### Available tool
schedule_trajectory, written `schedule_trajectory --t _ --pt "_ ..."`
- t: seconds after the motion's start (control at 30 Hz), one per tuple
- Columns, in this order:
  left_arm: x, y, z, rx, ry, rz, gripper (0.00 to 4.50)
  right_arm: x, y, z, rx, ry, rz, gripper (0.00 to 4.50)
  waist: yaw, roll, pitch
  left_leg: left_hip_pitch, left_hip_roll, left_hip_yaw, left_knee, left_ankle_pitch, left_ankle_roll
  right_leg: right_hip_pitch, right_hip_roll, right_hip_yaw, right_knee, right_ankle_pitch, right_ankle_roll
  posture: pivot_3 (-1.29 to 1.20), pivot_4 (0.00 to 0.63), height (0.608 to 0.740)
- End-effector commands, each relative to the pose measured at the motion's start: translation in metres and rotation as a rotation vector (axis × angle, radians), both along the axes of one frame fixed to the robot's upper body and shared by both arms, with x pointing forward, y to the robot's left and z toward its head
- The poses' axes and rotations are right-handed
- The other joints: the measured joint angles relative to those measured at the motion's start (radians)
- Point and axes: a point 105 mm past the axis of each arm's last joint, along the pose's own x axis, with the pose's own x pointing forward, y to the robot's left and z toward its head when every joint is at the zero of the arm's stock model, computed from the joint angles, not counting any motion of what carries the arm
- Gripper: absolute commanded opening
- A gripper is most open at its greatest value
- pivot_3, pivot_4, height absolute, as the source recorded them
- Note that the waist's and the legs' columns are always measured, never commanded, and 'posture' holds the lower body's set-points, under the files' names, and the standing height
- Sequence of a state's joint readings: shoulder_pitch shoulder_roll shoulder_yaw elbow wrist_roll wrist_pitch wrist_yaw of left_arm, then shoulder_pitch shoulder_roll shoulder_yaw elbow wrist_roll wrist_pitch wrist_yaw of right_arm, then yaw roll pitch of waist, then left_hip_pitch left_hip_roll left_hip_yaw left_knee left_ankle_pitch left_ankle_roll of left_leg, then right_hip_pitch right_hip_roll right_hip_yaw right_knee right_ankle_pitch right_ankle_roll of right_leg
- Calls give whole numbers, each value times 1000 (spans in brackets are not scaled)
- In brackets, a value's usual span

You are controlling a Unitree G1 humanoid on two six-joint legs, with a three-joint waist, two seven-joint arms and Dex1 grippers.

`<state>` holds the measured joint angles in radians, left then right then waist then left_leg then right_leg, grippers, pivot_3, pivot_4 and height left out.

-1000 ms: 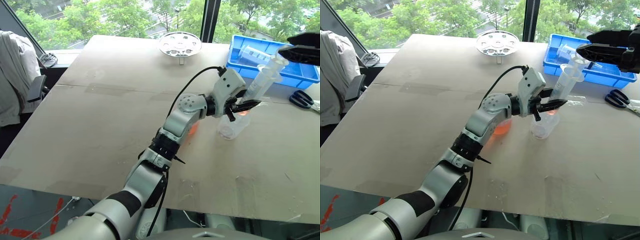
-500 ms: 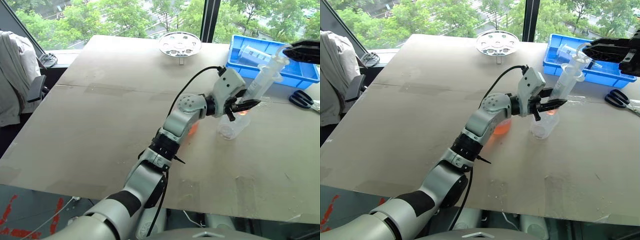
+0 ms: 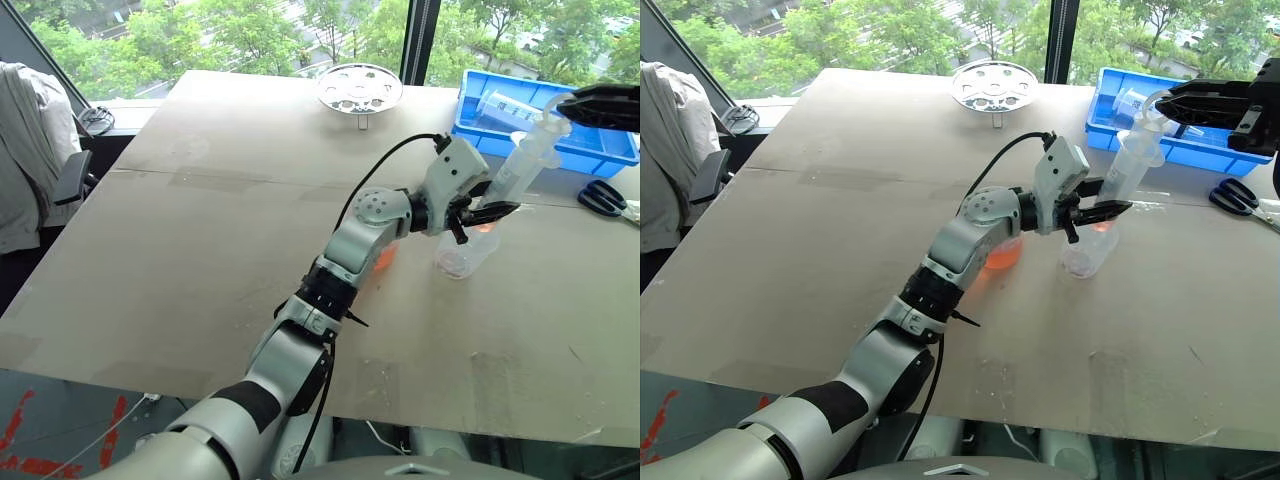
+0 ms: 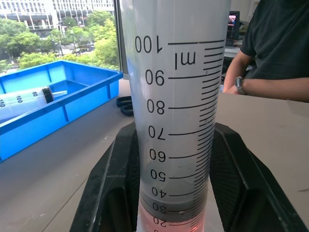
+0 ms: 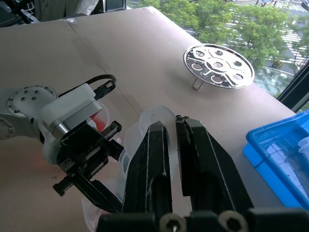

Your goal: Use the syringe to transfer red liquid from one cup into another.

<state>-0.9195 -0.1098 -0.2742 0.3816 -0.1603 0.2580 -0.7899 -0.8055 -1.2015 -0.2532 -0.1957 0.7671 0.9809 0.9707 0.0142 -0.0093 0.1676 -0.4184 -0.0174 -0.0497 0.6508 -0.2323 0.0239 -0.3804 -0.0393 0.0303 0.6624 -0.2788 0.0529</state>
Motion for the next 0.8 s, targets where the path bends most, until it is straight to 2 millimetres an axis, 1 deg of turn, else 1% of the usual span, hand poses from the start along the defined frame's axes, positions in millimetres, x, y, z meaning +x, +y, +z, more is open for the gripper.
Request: schedule_trajectory --t 0.03,0.33,0.47,0.57,0.8 --pt "-16 -7 27 -66 -65 -52 1397 -12 27 -3 -26 2 139 30 0 0 0 0 0 0 0 0 0 0 0 0 0 0 0 0 150 740" --pt "-17 -3 35 -76 -67 -41 1397 -11 44 -21 -26 70 187 30 0 0 0 0 0 0 1 0 0 0 0 0 0 0 0 0 150 740" --pt "-17 -1 39 -83 -69 -32 1397 -10 47 -27 -25 89 191 30 0 0 0 0 0 0 1 0 0 0 0 0 0 0 0 0 150 740" --pt "-16 1 41 -86 -71 -27 1397 -11 46 -33 -25 104 190 30 0 0 0 0 0 0 0 0 0 0 0 0 0 0 0 0 150 740" --pt "-16 4 46 -92 -73 -18 1397 -10 37 -46 -21 146 171 30 0 0 0 0 0 0 1 0 0 0 0 0 1 0 0 0 150 740"
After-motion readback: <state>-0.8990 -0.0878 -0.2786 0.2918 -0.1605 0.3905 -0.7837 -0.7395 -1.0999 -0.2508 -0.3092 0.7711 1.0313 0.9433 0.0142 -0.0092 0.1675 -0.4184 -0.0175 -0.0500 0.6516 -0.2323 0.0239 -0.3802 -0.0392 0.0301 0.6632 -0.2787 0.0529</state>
